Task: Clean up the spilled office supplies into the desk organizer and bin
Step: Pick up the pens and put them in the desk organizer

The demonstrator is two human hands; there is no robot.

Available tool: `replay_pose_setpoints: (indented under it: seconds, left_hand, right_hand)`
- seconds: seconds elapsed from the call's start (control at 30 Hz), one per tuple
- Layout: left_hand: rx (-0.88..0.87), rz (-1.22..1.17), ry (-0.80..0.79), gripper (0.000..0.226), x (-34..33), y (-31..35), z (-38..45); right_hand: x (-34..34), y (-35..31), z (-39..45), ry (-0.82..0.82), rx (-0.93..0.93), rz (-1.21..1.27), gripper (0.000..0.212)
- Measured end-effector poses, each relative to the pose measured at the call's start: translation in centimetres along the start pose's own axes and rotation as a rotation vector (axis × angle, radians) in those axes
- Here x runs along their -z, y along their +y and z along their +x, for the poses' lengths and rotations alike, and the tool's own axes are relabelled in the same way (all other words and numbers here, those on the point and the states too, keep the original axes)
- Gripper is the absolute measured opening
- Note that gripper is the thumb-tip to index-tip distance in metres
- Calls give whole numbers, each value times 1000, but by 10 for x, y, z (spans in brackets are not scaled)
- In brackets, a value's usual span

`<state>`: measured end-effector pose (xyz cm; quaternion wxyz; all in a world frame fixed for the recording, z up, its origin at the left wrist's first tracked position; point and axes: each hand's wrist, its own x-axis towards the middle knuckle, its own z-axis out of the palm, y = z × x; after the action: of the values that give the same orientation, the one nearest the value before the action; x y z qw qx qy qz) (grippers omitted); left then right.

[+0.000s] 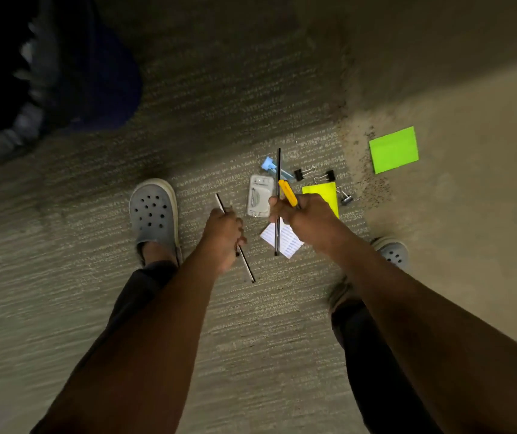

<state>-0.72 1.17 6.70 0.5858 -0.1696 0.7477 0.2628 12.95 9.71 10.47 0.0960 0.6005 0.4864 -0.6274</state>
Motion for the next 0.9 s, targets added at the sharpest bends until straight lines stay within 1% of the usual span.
replay_pose_setpoints:
  seconds: [0.07, 0.13, 0.2, 0.27, 0.37, 0.4, 0.43, 0.5, 0.53, 0.6, 0.67, 0.73, 0.8, 0.9]
  left_hand:
    - [20, -154, -187, 17, 4, 35, -50]
    - [-17, -221, -352, 27, 12, 70, -104]
    - [-62, -265, -458, 40, 23, 100, -158]
    - [-117, -299, -511, 36, 38, 124, -210]
    - [-215, -315, -505, 20, 62, 155, -282]
    - [-243, -311, -496, 18, 70, 165, -304]
    - [-270, -302, -492, 18, 80, 175, -326]
    - [-310, -303, -473, 24, 102, 195, -368]
    - [-322, -323, -466, 26, 114, 206, -388]
    - [-355, -371, -481, 28, 141, 225, -426]
    - [-385, -432, -536, 28, 170, 242, -462]
    - [-373, -489, -582, 26, 200, 256, -495]
    - [-375, -494, -610, 22, 230, 269, -521]
    - [-407, -433, -589, 16, 268, 289, -551]
  right_hand:
    - [16, -36, -30, -71, 26, 85, 35]
    - [31, -76, -63, -122, 75, 103, 35]
    - [43, -119, -99, -182, 127, 93, 34]
    - [50, -161, -137, -239, 188, 96, 31]
    - [52, -222, -194, -318, 251, 93, 20]
    - [52, -241, -213, -320, 264, 68, 20]
    - [51, -258, -231, -297, 271, 42, 24]
    - [50, -291, -267, -200, 240, 43, 43]
    - [51, -308, -285, -152, 203, 106, 45]
    - [53, -339, -316, -119, 146, 311, 39]
    - [54, -369, -348, -145, 134, 515, 29]
    - [52, -398, -382, -176, 137, 694, 31]
    - [49, -422, -410, -183, 174, 782, 37]
    - [43, -454, -442, -148, 235, 804, 39]
